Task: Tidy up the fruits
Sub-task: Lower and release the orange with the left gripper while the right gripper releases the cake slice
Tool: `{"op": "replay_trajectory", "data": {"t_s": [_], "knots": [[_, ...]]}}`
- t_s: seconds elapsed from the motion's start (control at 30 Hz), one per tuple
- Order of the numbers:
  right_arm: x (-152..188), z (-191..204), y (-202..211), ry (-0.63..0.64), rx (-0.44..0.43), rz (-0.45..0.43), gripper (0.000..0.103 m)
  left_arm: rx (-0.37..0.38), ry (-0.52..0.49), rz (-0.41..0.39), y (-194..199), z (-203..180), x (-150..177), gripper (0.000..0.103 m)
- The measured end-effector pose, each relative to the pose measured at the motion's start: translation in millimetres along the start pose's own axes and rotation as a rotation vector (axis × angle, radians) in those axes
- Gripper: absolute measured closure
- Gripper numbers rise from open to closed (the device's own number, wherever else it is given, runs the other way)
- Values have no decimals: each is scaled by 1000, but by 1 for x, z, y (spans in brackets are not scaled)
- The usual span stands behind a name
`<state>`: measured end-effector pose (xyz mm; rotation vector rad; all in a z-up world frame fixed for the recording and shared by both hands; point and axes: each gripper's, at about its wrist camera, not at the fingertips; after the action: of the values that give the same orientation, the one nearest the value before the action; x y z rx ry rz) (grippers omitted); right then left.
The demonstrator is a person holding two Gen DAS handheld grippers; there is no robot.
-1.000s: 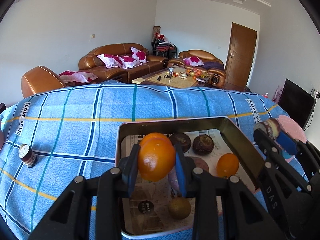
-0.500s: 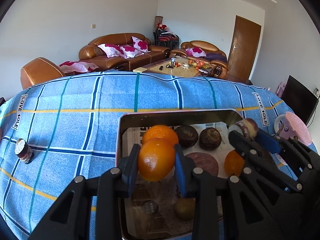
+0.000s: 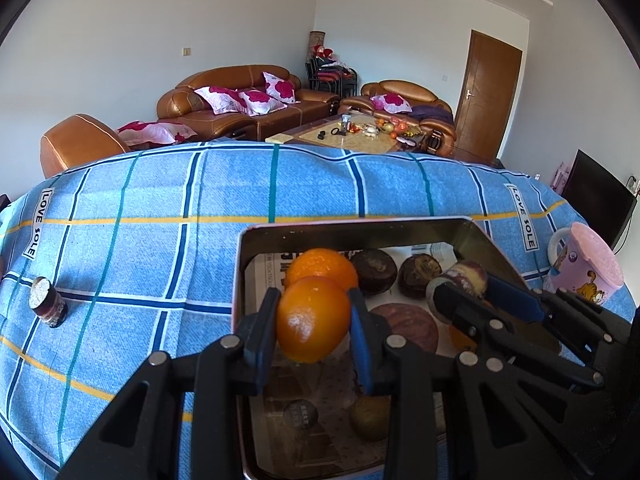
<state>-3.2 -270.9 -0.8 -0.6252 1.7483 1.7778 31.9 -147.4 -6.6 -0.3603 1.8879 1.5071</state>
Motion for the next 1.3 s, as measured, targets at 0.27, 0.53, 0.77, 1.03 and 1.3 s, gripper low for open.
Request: {"op": "replay_trajectory", "data": {"t_s": [0.27,0.53,0.77,1.03,1.3], "knots": [[9,-8,25,-68,-36,-130,51,-7,-27,-33,7,-3,2,68],[10,-11,44,-121,113,-248,36,-58,-72,-75,15,-13,4,48],[14,-21,50,-185,162,-281,28,-97,-61,-138,26,-13,7,2],[25,-11,69,-172,278,-408,15,-134,-63,-205,38,-15,12,0],[32,-9,75,-181,281,-403,13,-175,-86,-216,45,-20,20,0]]}}
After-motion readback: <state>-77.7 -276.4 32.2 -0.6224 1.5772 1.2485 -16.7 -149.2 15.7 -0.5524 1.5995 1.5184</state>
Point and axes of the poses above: each gripper's, at about its wrist camera, not at the fingertips, and y roughly against the way its jaws point, z to its left, x to its underside, and after that the axes turned 8 degrees about z, right-handed
